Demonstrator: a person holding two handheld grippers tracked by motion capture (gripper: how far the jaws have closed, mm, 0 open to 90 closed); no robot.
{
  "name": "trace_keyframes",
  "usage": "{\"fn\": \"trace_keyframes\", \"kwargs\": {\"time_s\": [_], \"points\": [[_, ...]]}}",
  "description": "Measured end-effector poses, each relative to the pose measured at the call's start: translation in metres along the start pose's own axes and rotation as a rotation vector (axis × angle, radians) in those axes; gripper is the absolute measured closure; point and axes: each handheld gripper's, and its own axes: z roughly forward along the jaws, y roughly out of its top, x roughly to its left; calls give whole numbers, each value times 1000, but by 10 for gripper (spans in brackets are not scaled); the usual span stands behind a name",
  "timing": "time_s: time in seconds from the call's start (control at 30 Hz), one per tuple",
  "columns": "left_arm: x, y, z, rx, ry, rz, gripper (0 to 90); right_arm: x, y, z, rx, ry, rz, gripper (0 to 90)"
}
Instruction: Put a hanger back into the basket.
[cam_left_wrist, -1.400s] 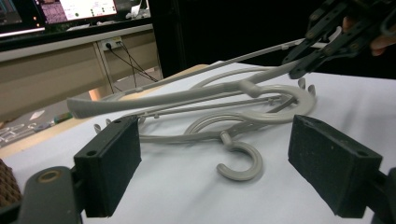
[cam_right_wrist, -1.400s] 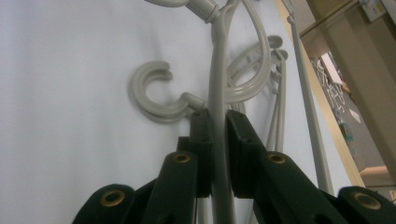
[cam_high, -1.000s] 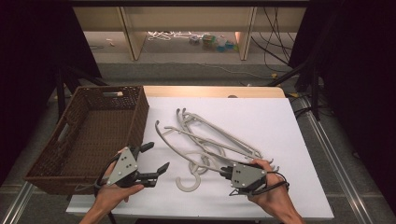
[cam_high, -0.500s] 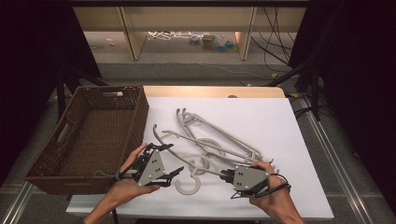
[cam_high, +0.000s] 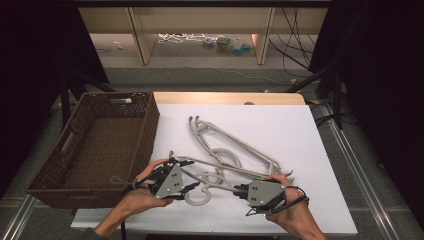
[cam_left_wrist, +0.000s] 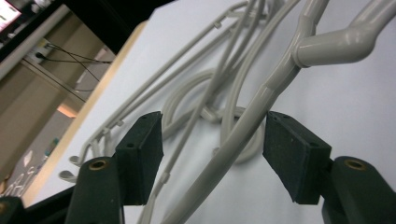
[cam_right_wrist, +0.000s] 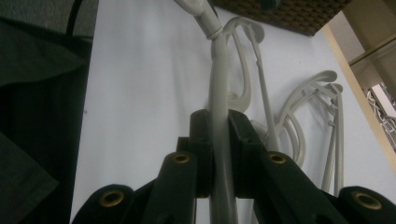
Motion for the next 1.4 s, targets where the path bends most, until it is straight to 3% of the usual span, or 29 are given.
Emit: {"fn": "trace_keyframes", "kwargs": {"time_s": [0.13,0.23,0.3,0.4,0.63,0.7,0.8,0.87,0.9,0.93,1.0,1.13,1.23,1.4], "points": [[2,-6,8,25,-38,-4,395,1,1,1,-8,12,21,821],[4,-8,8,18,-38,15,459,0,2,-2,-19,-1,9,821],[3,-8,8,5,-54,12,562,0,2,-2,-29,16,18,821],[3,-6,9,19,-92,89,671,0,2,0,-28,20,19,821],[-1,1,3,20,-102,227,737,-2,-1,-2,-46,60,37,814],[-2,4,2,22,-101,243,753,-5,-2,-4,-48,38,16,806],[-2,9,-3,10,-96,245,774,-6,-4,-6,-42,1,34,773],[-1,15,-7,-4,-100,220,792,-9,-5,-7,-37,-34,67,704],[0,19,-9,10,-73,218,794,-11,-4,-9,-27,-100,102,598],[0,19,-9,10,-73,218,794,-11,-4,-9,-27,-100,102,598],[2,20,-10,32,-66,183,794,-12,-2,-11,-53,-151,158,489],[8,21,-12,55,-41,74,794,-16,2,-20,-108,-245,248,360],[16,19,-16,55,-39,-10,794,-19,1,-26,-143,-287,312,319],[33,13,-21,55,-2,-150,794,-21,-4,-31,-173,-343,375,245]]}}
